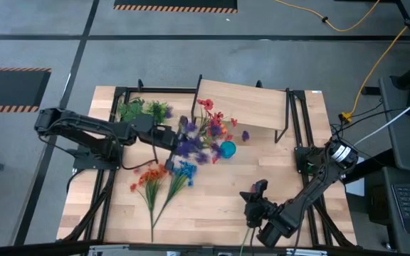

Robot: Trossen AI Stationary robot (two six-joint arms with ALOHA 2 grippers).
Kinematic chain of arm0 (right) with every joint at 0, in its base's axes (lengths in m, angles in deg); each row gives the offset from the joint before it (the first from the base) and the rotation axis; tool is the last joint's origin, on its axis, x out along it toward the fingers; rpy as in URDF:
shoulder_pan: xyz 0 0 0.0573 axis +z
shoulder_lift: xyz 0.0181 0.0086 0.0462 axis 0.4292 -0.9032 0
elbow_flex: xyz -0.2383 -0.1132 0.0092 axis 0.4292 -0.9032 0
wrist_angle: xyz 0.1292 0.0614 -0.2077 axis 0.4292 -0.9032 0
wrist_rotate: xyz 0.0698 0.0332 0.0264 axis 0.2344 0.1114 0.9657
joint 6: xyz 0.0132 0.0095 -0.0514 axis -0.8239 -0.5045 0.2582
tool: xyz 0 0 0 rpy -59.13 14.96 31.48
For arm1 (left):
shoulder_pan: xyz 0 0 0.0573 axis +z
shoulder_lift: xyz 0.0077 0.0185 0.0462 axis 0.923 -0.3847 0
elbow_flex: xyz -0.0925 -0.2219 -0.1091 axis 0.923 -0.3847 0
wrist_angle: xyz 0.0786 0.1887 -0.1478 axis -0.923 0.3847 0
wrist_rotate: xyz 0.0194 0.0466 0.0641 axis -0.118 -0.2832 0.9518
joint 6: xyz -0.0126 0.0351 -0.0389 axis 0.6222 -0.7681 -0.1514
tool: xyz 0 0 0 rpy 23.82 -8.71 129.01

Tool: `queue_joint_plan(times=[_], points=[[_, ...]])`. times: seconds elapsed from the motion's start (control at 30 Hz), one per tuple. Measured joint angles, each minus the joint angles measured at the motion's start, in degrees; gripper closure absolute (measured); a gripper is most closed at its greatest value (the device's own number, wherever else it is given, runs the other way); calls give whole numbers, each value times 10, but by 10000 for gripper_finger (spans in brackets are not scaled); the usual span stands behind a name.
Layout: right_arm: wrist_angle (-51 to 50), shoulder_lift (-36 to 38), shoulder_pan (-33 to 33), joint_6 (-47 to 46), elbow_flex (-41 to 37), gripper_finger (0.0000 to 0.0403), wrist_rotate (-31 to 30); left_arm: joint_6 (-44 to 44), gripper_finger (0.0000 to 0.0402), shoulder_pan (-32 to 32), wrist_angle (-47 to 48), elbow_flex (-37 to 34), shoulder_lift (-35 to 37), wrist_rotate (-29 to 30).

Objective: Pick and place flowers into a vace then onto a shelf
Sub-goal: Put the purple flowers into the transparent vase

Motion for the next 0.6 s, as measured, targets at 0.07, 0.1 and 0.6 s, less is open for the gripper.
queue_joint_plan(times=[0.07,0.1,0.6], points=[[52,0,0,12,-18,402,-5,9,398,7,-35,-28,15,1],[75,0,0,22,-28,402,-6,13,398,9,-45,-42,23,1],[173,0,68,-135,-83,402,-70,12,397,14,-127,-153,83,85]])
